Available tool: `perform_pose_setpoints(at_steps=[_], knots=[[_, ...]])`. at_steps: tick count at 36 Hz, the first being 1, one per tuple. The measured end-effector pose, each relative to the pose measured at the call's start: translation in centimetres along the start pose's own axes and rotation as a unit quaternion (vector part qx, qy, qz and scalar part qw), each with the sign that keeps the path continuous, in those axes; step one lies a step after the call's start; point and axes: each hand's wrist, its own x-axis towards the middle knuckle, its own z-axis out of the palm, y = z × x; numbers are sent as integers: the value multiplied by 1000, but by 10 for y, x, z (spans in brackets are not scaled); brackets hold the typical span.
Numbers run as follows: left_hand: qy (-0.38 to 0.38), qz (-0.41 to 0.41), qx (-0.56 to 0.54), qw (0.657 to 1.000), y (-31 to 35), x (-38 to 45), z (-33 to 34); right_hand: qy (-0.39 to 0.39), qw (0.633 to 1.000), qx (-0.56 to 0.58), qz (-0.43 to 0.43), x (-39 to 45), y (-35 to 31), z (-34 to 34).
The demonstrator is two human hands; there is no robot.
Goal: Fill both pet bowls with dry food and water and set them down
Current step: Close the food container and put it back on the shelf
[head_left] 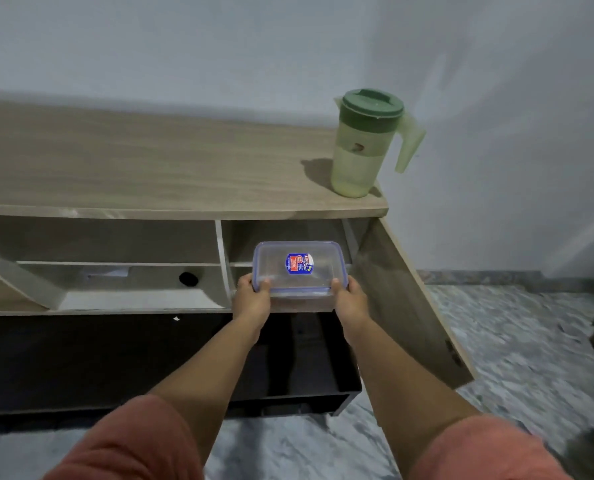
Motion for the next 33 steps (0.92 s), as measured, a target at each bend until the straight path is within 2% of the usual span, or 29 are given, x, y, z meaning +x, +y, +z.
perform_pose_setpoints(at_steps=[12,20,27,33], knots=[[32,137,3,990,-17,120,37,16,994,-5,-112,130,18,32],[55,176,11,983,-35,171,52,27,984,0,-173,185,35,51],[66,219,8,973,-50,181,58,40,978,-2,-206,204,52,61],[53,204,33,977,-46,190,53,45,977,-9,-207,209,49,62]])
